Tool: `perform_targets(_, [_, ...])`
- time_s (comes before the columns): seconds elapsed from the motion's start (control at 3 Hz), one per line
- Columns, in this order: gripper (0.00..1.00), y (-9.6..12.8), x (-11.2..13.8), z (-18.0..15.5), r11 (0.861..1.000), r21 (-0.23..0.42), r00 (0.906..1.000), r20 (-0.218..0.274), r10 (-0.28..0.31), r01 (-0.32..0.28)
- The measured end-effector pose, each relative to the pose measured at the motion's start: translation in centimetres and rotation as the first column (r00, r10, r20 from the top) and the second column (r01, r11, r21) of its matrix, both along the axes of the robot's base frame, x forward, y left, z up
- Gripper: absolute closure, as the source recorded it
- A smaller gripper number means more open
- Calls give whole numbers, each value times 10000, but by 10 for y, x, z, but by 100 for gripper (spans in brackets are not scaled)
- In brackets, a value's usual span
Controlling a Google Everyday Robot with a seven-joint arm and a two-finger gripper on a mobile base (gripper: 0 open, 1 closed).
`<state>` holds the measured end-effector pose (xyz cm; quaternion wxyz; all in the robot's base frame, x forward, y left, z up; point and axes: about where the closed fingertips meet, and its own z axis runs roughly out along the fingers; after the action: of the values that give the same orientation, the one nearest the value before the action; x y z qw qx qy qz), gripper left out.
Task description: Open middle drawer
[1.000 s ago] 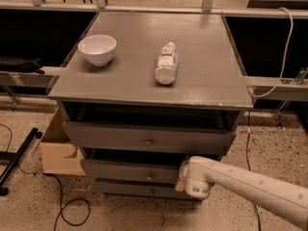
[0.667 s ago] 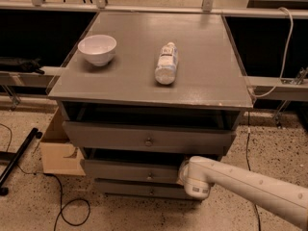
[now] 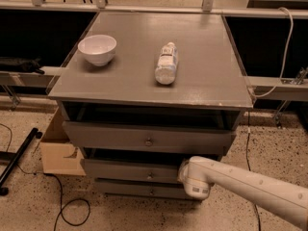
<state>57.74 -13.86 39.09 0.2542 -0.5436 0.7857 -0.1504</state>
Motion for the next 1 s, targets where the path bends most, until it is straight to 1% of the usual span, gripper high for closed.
perform_targets(0.33, [100,-1,-22,-5,10000,-86,9998,-188,35,-37])
perform_targets(1.0, [100,-4,-36,-4,10000,-38,9997,-240,-46,45])
